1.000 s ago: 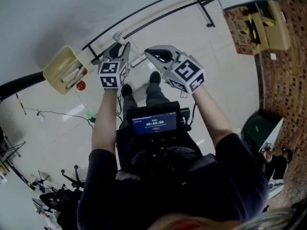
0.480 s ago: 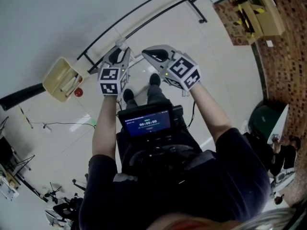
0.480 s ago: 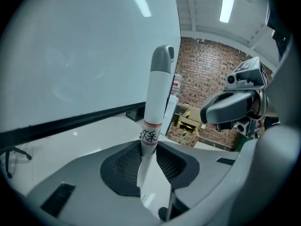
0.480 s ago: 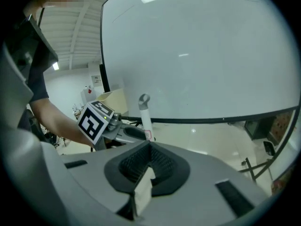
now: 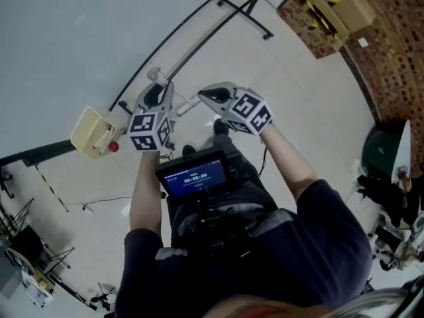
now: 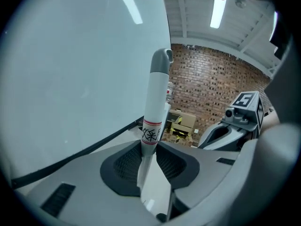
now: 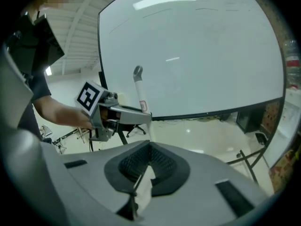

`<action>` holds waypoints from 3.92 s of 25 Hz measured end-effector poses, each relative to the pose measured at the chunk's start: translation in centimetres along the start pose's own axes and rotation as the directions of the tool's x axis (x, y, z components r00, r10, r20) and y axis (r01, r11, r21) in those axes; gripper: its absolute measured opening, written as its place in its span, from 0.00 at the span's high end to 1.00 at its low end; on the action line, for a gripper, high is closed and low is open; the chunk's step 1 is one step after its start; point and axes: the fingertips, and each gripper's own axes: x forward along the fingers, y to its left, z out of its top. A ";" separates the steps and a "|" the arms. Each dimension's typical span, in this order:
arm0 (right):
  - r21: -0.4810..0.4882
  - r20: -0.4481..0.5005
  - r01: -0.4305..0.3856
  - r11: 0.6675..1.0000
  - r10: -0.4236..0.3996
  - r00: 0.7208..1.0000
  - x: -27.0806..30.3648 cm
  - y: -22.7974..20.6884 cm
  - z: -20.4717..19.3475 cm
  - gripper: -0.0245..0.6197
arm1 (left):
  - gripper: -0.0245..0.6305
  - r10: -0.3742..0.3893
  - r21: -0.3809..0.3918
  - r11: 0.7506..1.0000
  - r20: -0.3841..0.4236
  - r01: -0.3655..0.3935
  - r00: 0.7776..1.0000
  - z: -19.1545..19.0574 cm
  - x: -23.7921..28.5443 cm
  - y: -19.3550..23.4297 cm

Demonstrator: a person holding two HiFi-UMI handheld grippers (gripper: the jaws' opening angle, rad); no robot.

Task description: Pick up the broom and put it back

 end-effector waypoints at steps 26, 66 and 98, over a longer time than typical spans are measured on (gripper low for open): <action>-0.173 0.052 0.170 0.970 -0.164 0.985 -0.1 9.0 2.2 0.80 | 0.82 -0.373 0.120 0.928 0.248 0.354 0.894 9.4 -13.6 -12.2; 0.170 0.263 0.575 0.800 -0.599 0.756 -43.7 14.4 -13.5 0.81 | 0.82 -0.792 0.548 0.516 0.014 0.658 0.610 4.8 -18.6 -60.2; 0.075 0.026 0.693 0.717 -0.696 0.718 -35.6 20.6 -12.4 0.81 | 0.82 -0.903 0.492 0.345 -0.058 0.799 0.426 2.6 -26.0 -53.0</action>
